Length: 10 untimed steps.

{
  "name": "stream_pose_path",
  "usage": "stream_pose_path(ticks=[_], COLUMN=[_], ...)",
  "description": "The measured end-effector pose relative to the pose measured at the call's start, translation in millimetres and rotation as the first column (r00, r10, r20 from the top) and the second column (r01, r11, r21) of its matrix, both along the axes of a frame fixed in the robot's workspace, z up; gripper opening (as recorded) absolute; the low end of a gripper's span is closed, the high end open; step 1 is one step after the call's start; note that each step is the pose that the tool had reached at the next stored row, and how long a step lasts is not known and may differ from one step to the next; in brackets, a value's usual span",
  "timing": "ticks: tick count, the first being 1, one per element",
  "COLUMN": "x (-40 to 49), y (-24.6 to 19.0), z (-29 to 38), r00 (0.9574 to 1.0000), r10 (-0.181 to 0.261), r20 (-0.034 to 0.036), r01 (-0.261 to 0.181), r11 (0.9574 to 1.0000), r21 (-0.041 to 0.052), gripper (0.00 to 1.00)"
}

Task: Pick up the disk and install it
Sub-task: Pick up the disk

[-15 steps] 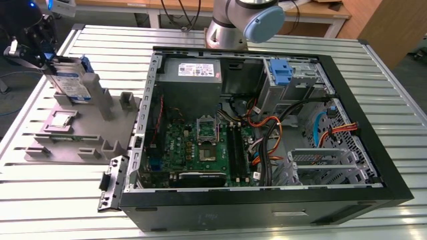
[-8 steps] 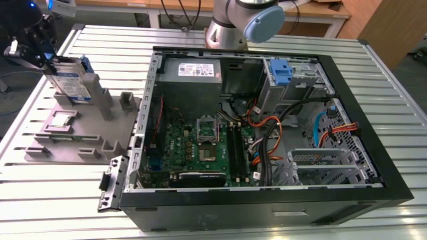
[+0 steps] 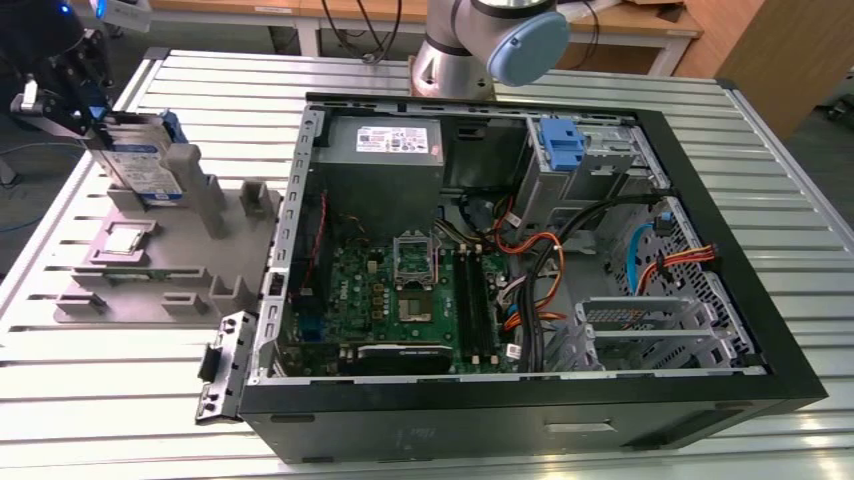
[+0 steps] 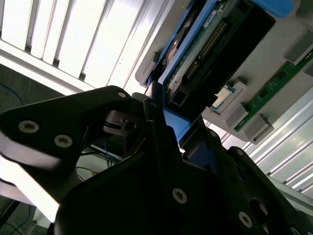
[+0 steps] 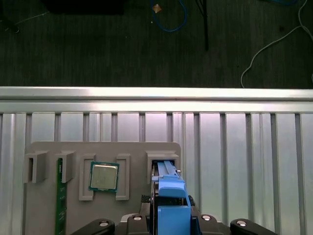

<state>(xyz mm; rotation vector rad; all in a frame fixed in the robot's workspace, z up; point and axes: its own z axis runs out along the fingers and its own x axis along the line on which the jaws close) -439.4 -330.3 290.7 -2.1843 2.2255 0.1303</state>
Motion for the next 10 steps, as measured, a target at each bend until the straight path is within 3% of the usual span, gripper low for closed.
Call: stream_pose_path(ticks=[5, 10], x=[-0.1, -0.2], y=[-0.3, -0.5], z=[0.0, 0.0], r00=[1.0, 0.9993], r10=[0.004, 0.037], r20=[-0.0001, -0.0002], r01=[-0.004, -0.037], r11=[1.0, 0.9993], r21=[-0.0003, -0.0004], gripper=[0.36, 0.36])
